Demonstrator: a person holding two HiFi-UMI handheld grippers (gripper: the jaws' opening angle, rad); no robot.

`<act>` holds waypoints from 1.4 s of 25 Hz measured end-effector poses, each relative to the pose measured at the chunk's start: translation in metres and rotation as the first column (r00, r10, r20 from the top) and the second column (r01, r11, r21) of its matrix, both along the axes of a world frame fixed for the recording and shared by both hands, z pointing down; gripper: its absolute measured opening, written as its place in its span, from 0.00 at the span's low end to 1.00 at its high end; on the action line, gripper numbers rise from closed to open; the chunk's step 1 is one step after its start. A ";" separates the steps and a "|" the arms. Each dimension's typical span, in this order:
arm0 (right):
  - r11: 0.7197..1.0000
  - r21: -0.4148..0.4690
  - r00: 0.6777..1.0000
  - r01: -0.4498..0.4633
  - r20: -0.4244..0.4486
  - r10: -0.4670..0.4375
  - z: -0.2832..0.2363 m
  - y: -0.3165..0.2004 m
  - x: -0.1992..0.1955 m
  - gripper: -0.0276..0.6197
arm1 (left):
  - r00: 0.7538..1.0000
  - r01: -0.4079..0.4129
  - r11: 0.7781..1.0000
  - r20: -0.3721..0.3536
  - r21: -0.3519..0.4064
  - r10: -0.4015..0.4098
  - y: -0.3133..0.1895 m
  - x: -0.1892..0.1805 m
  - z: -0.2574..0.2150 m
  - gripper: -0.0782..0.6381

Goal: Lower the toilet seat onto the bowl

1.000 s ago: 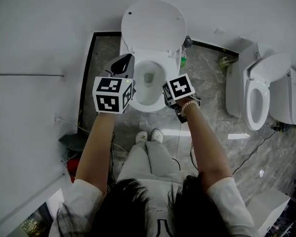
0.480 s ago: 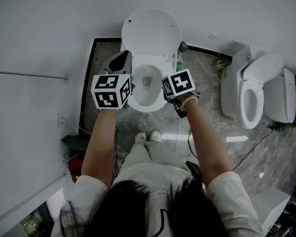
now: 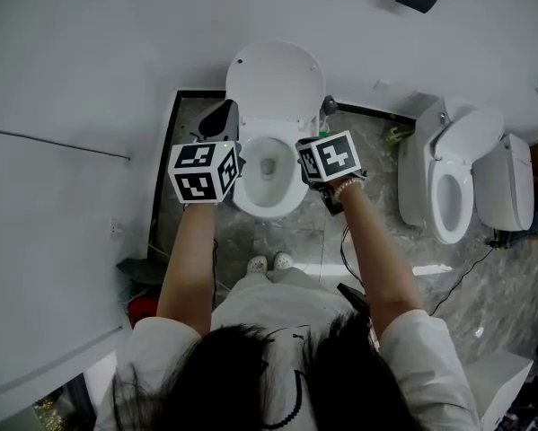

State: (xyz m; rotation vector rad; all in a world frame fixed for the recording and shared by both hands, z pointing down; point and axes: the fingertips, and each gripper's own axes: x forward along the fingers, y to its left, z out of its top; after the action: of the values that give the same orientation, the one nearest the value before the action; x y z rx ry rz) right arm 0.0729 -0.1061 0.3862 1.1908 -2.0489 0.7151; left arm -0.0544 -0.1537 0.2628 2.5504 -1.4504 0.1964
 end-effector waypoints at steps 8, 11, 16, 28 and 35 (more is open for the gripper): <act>0.989 0.142 0.999 -0.036 0.042 0.030 -0.056 0.001 0.005 0.08 | 1.000 0.006 0.995 -0.013 0.100 -0.005 0.008 -0.003 -0.047 0.12; 0.978 0.200 0.997 -0.066 0.061 0.055 -0.074 0.003 0.011 0.08 | 1.000 0.002 0.990 -0.007 0.139 -0.001 0.014 -0.001 -0.062 0.12; 0.954 0.278 0.992 -0.109 0.090 0.088 -0.103 0.007 0.025 0.08 | 1.000 0.007 0.983 -0.015 0.183 -0.004 0.024 0.000 -0.082 0.12; 0.858 0.494 0.987 -0.143 0.130 0.090 -0.187 0.013 0.036 0.08 | 0.999 -0.034 0.946 0.031 0.322 0.025 0.040 0.009 -0.145 0.12; 0.762 0.623 0.983 -0.176 0.148 0.105 -0.245 0.024 0.053 0.08 | 0.999 -0.039 0.914 0.026 0.403 0.031 0.049 0.009 -0.180 0.12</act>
State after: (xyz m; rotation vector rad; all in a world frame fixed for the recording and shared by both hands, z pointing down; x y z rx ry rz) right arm 0.1261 -0.0819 0.1414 1.7244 -2.3996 0.1209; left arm -0.0451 -0.1048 0.0827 2.9032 -1.5937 -0.0866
